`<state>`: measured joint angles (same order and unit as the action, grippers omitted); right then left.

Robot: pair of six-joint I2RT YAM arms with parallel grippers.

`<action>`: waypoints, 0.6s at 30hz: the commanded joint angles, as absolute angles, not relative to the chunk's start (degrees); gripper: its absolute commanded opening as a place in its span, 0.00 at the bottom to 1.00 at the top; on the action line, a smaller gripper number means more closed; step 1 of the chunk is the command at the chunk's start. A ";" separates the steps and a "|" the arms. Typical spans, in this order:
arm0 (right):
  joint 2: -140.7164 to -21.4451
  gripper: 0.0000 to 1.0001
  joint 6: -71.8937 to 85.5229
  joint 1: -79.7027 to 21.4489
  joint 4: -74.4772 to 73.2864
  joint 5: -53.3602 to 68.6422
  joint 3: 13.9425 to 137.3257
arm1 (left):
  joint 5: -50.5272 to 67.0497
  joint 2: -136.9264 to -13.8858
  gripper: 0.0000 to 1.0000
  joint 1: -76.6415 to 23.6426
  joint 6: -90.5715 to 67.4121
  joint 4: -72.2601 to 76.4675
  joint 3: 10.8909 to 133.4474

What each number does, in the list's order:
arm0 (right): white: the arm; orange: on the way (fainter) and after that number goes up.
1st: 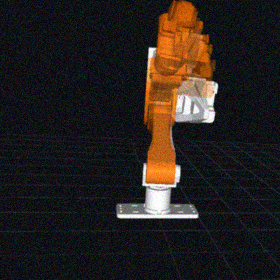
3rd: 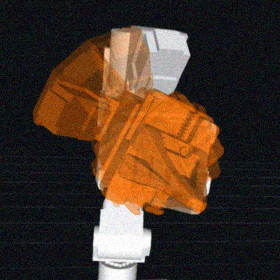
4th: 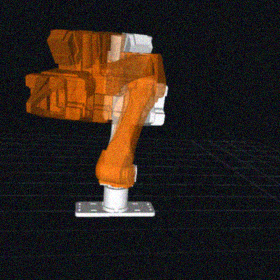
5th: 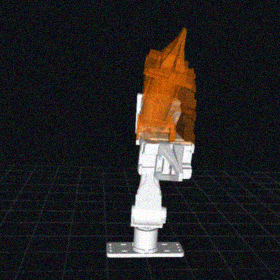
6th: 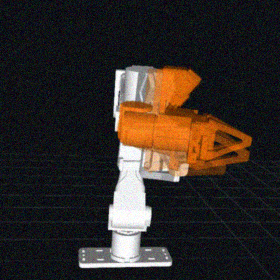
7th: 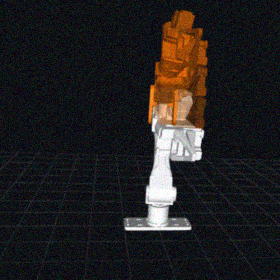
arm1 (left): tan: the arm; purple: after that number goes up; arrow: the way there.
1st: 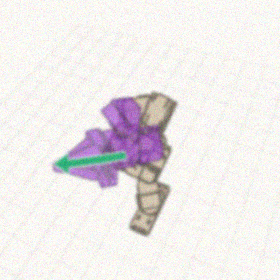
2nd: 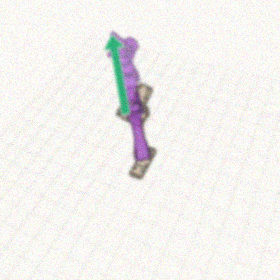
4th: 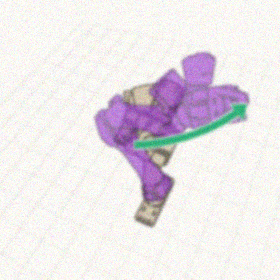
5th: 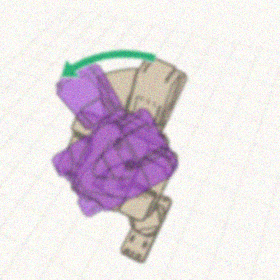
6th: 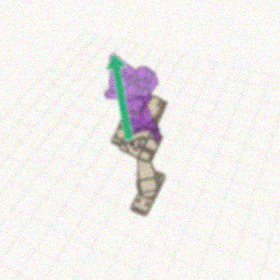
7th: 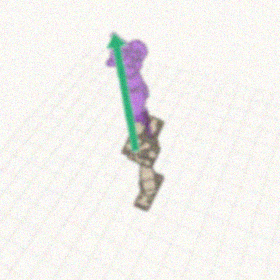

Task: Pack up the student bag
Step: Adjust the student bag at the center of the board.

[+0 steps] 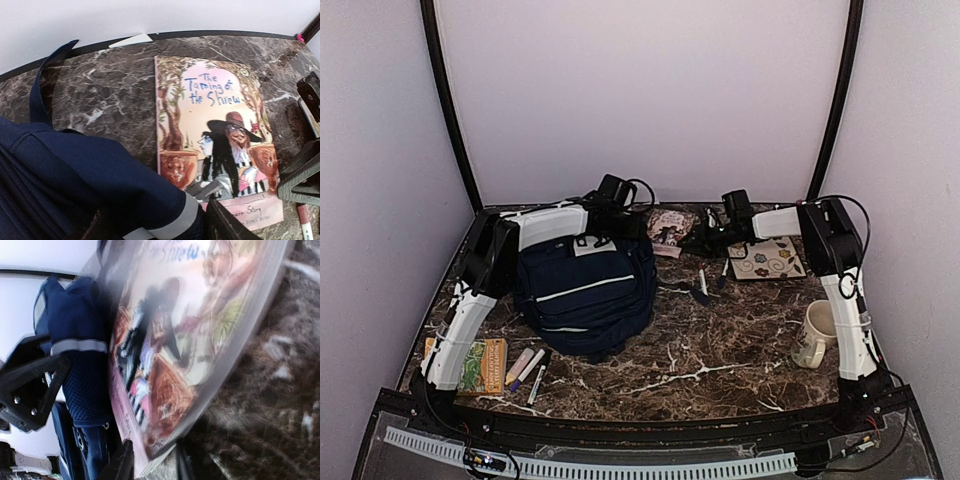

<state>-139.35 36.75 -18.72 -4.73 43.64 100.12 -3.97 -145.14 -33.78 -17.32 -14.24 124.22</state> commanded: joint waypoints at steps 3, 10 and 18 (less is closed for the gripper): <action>-143.08 0.07 43.82 -16.97 -1.97 43.90 100.56 | -10.68 -143.75 0.66 -31.19 -16.33 -22.44 121.05; -141.73 0.00 45.70 -15.58 0.74 45.83 99.31 | -5.55 -142.57 0.65 -31.15 -15.10 -19.60 121.20; -136.66 0.00 43.25 -15.49 2.70 45.51 93.74 | 9.95 -142.91 0.72 -31.20 -14.07 -8.90 123.59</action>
<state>-139.46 44.64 -16.38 2.22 46.44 95.46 1.72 -144.18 -31.77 -14.20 -11.97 122.83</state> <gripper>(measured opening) 0.006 0.677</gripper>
